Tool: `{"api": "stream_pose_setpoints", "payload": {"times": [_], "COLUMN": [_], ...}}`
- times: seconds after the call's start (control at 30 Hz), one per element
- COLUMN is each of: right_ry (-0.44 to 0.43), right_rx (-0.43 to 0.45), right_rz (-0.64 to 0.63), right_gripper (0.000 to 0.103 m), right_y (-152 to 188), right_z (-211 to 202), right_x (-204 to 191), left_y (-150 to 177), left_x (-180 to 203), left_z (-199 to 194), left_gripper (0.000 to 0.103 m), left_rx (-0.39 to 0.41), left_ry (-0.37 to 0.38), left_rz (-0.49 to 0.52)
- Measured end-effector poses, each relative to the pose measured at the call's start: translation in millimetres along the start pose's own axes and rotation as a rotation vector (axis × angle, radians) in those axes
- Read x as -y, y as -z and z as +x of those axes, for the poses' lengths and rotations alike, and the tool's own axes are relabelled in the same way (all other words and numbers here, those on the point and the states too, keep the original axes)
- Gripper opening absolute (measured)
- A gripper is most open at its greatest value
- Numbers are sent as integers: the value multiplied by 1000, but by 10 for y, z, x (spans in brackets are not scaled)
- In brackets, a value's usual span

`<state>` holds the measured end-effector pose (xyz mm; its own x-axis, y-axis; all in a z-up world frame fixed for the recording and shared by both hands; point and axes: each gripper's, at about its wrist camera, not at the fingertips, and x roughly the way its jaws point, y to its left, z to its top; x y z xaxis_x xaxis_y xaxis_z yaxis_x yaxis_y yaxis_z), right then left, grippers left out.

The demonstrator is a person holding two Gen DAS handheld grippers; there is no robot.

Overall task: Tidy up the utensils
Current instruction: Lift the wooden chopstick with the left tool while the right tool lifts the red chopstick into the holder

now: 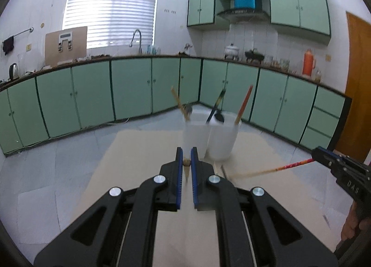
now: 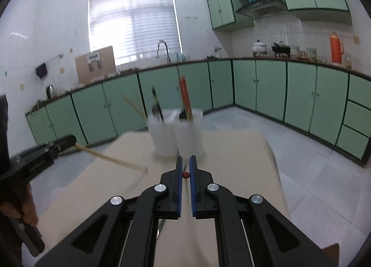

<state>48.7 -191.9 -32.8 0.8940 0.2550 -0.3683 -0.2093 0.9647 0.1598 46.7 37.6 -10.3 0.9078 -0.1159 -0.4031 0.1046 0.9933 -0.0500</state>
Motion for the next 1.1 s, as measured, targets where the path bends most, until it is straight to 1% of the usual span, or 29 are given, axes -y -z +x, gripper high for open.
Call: {"api": "stream_pose_setpoints", "payload": {"times": [0.1,0.2,0.33,0.5,0.6,0.73,0.87,1.0,1.1], "right_ry": [-22,-38,-41,-53,-70,-54,-56,-52,-47], "right_rx": [26,39,42,59,68,102,125,164,194], "right_rz": [-2,-7,-34,-61,-54,-88,-95,-105,-116], "right_gripper": [6,6,6,6,6,6,6,6,6], "right_y": [-303,-529,-739,-1000,-1189,-1508,-1811,-2110,-2290], "right_z": [9,50,110,178,234,323,466,654,819], "right_x": [45,75,87,124,170,200,227,245,218], "left_y": [-157,-310,-471,-755,-932,-1207,-1582,-1880,-2070], "left_x": [35,58,53,32,50,91,186,306,371], "left_z": [9,50,103,111,122,142,245,386,591], "left_gripper": [6,6,6,6,6,6,6,6,6], "left_rx": [24,40,53,93,119,173,218,262,266], "left_ry": [14,27,48,68,76,79,89,79,75], "left_rz": [8,3,-12,-14,-8,6,22,47,55]}}
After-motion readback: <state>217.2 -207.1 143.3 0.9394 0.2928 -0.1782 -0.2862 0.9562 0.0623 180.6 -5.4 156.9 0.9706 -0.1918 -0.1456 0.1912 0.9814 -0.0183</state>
